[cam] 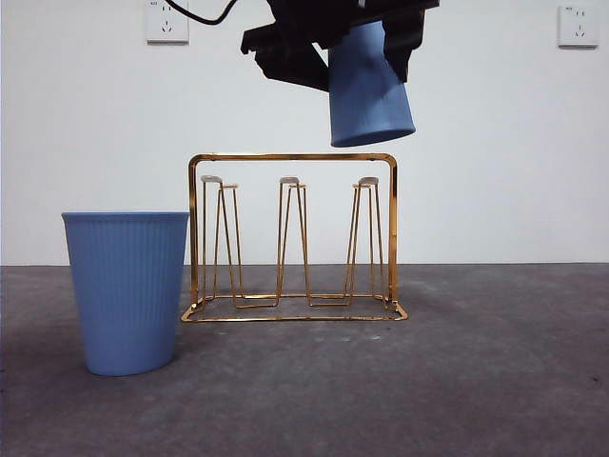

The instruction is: Pick up cup 1,put cup 1 in the cup rack,pick up cup 2,put cup 2 in the cup rack

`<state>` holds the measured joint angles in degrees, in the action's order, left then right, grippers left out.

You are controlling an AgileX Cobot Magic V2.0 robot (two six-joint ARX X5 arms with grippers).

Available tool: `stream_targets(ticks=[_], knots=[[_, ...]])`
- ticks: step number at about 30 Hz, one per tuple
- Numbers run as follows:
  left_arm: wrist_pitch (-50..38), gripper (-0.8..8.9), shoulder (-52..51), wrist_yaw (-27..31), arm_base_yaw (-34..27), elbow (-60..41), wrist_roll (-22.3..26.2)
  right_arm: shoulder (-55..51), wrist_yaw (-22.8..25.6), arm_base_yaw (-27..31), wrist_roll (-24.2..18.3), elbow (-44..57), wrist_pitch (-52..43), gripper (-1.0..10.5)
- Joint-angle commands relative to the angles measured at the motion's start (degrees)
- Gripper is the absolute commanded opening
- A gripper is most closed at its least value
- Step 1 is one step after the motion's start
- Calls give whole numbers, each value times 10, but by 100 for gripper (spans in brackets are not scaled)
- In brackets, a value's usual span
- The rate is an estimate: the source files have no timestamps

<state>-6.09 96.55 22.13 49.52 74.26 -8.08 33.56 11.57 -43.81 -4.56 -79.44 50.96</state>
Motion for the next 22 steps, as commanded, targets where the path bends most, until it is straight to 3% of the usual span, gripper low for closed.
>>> stream_targets(ticks=[1, 22], knots=[[-10, -8, 17, 0, -3, 0, 6, 0, 0, 0, -4, 3, -4, 219], [-12, -8, 97, 0, -12, 0, 2, 0, 0, 0, -1, 3, 12, 218]])
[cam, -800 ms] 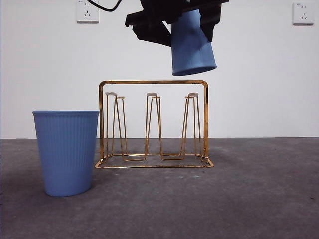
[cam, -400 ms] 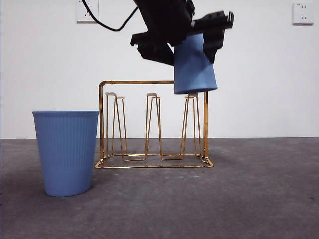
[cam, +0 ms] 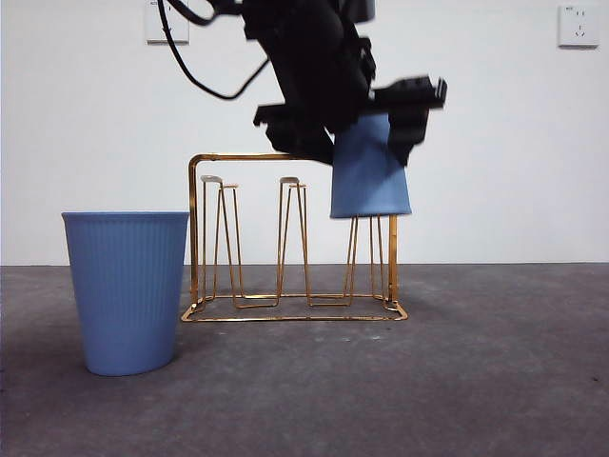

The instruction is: Pick up cup 1,put cup 1 in the cup rack,pick up cup 2,put cup 2 in the cup rack

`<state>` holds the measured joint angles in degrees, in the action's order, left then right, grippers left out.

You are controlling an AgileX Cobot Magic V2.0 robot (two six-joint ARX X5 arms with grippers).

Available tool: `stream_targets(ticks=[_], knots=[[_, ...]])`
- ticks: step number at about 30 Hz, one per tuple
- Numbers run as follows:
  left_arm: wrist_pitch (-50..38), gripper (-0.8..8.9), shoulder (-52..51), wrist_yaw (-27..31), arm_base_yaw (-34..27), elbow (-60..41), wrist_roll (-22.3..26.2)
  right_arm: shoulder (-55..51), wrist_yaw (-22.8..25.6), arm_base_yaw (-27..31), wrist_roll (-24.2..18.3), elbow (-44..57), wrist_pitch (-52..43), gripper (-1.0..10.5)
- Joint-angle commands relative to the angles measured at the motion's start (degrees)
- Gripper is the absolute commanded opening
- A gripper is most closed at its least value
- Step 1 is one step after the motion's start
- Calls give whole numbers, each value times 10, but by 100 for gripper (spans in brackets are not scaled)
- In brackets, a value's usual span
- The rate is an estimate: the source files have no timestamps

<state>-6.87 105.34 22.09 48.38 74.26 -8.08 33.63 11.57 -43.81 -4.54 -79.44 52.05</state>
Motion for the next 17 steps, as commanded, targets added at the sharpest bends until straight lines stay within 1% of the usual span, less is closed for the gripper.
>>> stream_targets(ticks=[1, 17], knots=[[-6, -8, 14, 1, -1, 0, 2, -1, 0, 0, -1, 3, 3, 218], [1, -8, 73, 1, -3, 0, -16, -1, 0, 0, -1, 6, 7, 218]])
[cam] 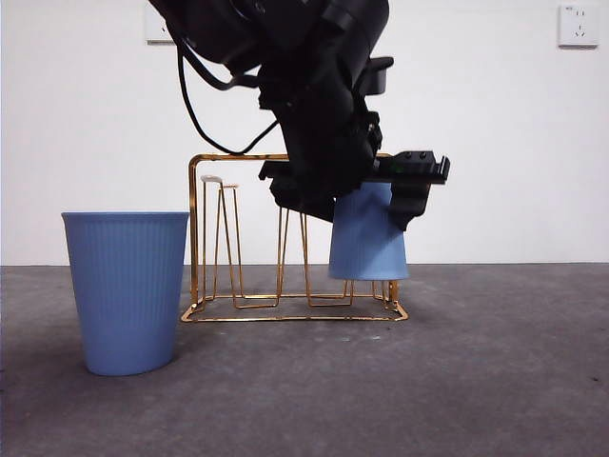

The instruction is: Pick up cup 1,put cup 1 in the cup rack,pick up cup 2,put cup 2 in the cup rack

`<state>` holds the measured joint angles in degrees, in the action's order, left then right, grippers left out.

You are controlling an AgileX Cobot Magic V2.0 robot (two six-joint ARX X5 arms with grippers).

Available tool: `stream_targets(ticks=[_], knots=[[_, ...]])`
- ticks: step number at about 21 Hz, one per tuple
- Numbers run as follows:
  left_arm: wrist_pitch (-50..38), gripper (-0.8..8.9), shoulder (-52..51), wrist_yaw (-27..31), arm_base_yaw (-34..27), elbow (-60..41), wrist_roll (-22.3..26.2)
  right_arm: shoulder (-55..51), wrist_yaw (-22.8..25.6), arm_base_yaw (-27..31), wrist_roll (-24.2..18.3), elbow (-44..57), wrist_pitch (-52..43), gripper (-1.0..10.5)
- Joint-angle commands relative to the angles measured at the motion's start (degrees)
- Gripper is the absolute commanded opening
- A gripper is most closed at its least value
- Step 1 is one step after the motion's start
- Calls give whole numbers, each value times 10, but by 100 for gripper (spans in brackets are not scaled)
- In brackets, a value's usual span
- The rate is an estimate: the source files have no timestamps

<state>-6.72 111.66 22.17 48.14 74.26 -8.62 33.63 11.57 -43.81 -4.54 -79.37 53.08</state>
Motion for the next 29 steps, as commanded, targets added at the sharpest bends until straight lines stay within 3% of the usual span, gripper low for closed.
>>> stream_targets(ticks=[1, 9, 10, 13, 14, 18, 21, 29], knots=[[-2, -8, 15, 0, -2, 0, -17, -1, 0, 0, -1, 5, -3, 218], [12, 3, 20, -1, -4, 0, -22, 0, 0, 0, -1, 5, -2, 218], [19, 25, 20, -4, -5, 0, -26, 0, 0, 0, -1, 5, -1, 218], [30, 240, 20, -31, -9, 0, -45, 0, 0, 0, -1, 5, 0, 218], [31, 267, 20, -31, -9, 0, -48, 0, 0, 0, -1, 5, 1, 217], [45, 316, 20, -48, -9, 0, -49, 0, 0, 0, -2, 5, 1, 217], [71, 419, 20, -48, -9, 0, -53, 0, 0, 0, -2, 5, 1, 217], [113, 449, 20, -74, -8, 0, -66, 0, 0, 0, -2, 5, 1, 217]])
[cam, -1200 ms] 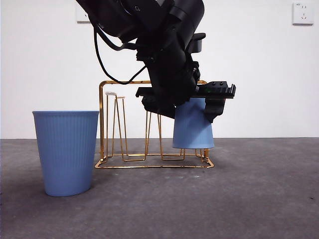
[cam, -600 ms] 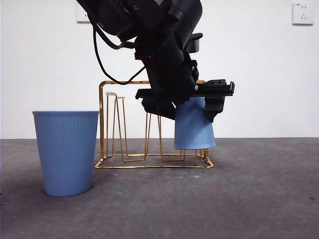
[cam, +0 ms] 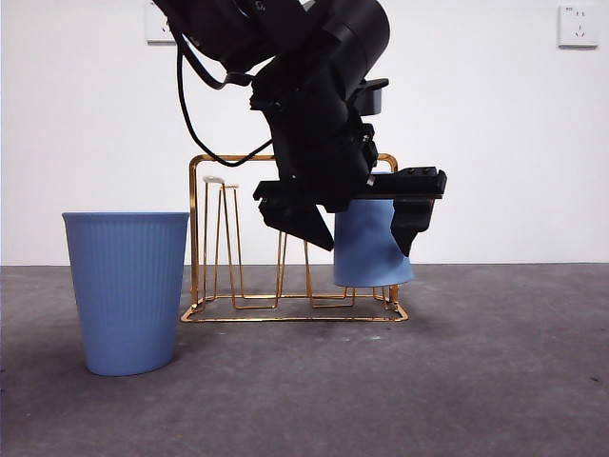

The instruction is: Pick up cup 1,put cup 1 in the cup rack,pick up cup 2,put cup 2 in the cup rack

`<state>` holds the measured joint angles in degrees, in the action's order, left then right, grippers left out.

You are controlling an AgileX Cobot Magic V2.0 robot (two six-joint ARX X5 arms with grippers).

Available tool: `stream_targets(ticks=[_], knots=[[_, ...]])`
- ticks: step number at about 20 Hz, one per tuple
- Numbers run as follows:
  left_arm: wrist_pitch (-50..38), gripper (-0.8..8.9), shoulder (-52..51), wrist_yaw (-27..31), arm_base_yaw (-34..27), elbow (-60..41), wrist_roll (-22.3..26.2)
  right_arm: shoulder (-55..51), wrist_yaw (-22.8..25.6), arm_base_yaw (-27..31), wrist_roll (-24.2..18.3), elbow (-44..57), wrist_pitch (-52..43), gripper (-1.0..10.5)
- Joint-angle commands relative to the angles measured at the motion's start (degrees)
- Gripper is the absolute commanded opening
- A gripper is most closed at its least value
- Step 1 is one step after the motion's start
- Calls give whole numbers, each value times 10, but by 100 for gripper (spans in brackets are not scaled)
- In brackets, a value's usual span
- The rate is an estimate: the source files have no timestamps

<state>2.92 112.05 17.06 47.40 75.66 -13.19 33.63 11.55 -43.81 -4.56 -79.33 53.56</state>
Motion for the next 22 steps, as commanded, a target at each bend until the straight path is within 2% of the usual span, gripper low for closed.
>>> stream_targets(ticks=[1, 8, 11, 15, 22], knots=[[23, 449, 16, -25, -1, -14, -24, 0, 0, 0, -3, 5, -4, 217], [84, 449, 16, -26, 0, -13, -31, 0, 0, 0, -15, 5, -4, 217], [101, 449, 15, -43, 2, -11, -31, 0, 0, 0, -16, 5, -4, 217], [168, 449, 1, -66, 9, 8, -33, 0, 0, 0, -17, 5, -4, 217], [268, 448, -103, -124, 27, 17, -35, 0, 0, 0, -16, 5, -3, 217]])
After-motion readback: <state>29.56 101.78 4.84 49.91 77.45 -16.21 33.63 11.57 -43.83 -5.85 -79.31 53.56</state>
